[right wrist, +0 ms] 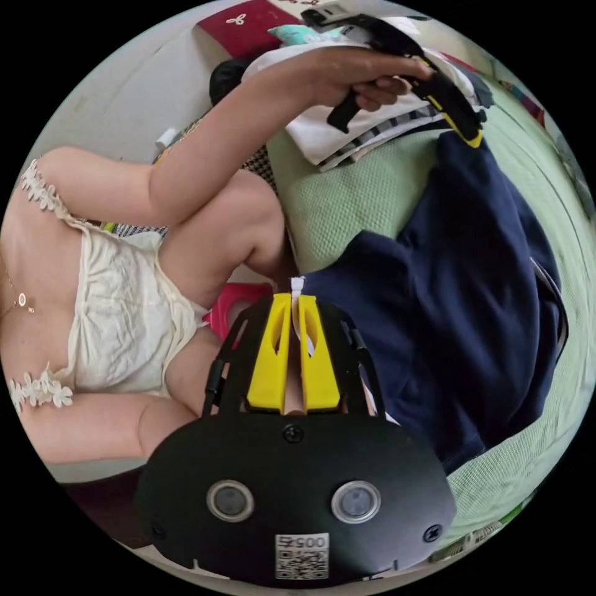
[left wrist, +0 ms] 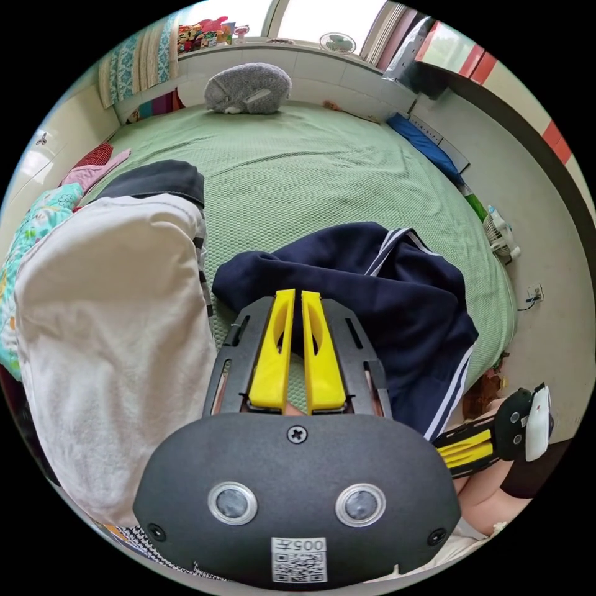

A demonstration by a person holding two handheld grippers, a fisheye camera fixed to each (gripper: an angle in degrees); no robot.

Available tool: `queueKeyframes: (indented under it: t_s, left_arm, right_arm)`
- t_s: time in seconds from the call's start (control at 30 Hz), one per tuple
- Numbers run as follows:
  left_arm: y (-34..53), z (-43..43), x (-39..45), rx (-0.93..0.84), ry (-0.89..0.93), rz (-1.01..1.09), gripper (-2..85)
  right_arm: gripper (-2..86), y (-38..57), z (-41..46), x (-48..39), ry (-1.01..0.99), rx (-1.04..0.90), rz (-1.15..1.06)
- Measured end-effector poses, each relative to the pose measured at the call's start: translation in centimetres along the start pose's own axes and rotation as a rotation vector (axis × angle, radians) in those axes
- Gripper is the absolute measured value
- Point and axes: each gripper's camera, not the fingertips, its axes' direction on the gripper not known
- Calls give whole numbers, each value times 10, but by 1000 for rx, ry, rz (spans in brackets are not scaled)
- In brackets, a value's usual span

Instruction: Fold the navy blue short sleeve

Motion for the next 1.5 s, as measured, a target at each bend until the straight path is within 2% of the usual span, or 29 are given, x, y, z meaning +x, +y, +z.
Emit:
queueKeyframes:
  t_s: [0.1, 0.2, 0.3, 0.33, 0.47, 0.63, 0.77, 0.9, 1.03, 1.2, 1.33, 1.5]
  left_arm:
    - [-3, 3, 2, -4, 7, -1, 41]
    - [-6, 6, 5, -3, 17, -1, 42]
    - [-11, 11, 11, -11, 5, 17, 46]
    - [-12, 14, 14, -17, -5, 26, 48]
    - [-21, 26, 18, -38, -15, 30, 61]
    - [-32, 43, 25, -58, 29, 58, 84]
    - [-45, 74, 43, -154, 16, 130, 120]
    - [-53, 114, 65, -283, -41, 226, 129]
    - [-58, 116, 76, -300, -53, 248, 57]
    - [-47, 110, 91, -402, 31, 340, 20]
    - [-27, 76, 95, -285, 195, 315, 23]
    - [-24, 36, 94, -111, 130, 258, 23]
  right_arm:
    - [-9, 4, -3, -3, 10, 9, -8]
    - [9, 15, -17, -2, 102, 103, 48]
    - [36, 31, -41, 20, 276, 258, 295]
    - [39, 41, -51, 35, 328, 321, 453]
    - [81, 85, -74, 72, 345, 505, 820]
    - [126, 131, -83, 91, 456, 615, 1156]
    - [131, 146, -69, 118, 518, 517, 1313]
    - [94, 145, -46, 146, 379, 472, 1299]
    - [0, 142, -50, 144, 440, 447, 1340]
    - [-12, 169, -70, 128, 525, 570, 1552]
    - [-4, 183, -75, 119, 634, 592, 1708]
    - [60, 185, -69, 118, 663, 546, 1753]
